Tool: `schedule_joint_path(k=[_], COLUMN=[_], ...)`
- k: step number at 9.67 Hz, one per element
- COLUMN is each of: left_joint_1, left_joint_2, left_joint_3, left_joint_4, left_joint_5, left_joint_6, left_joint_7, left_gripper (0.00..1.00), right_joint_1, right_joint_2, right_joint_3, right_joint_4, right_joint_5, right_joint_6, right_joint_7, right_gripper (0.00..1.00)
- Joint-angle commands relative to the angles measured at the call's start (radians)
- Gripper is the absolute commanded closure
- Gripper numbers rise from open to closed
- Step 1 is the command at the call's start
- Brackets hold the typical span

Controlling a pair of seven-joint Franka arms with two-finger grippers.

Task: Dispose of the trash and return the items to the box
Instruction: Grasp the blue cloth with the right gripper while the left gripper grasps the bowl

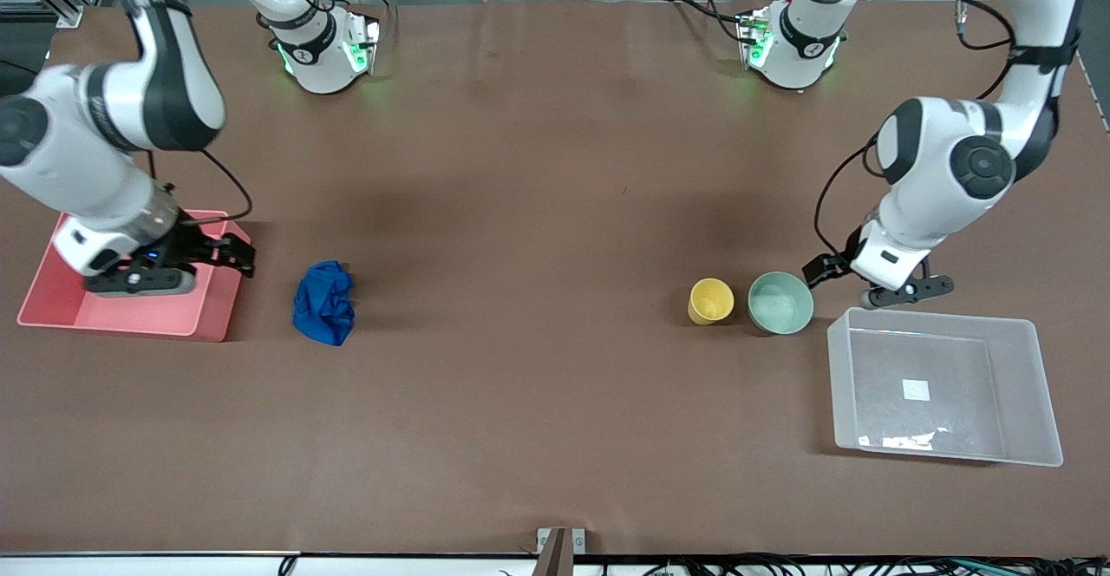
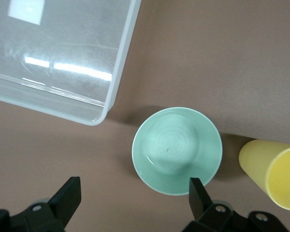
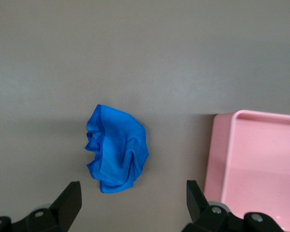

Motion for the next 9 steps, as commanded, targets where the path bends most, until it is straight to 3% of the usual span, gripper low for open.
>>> schedule_joint_path(k=[1, 4, 8, 9], left_joint_1=[0.024, 0.027, 0.021, 0.019], left_joint_2=[0.098, 0.189, 0.214, 0.211], left_joint_3=[-0.002, -0.002, -0.004, -0.004], left_joint_4=[-0.035, -0.028, -0.012, -0.005], left_joint_5=[0.004, 0.005, 0.005, 0.007], left_joint_6=[0.119, 0.198, 0.199, 0.198], left_joint_7=[-0.008, -0.006, -0.006, -0.005], left_gripper=[0.15, 0.37, 0.97, 1.0], right_joint_1=[0.019, 0.068, 0.07, 0.071], right_joint_2=[0.023, 0.151, 0.299, 0.307], right_joint_3=[0.0, 0.0, 0.0, 0.0], right_joint_4=[-0.087, -0.09, -0.079, -0.072], right_joint_5=[0.009, 0.009, 0.009, 0.009], right_joint_6=[0.085, 0.15, 0.3, 0.3], right_joint_7=[0.031, 0.115, 0.117, 0.117], right_gripper=[0.04, 0.04, 0.05, 0.13])
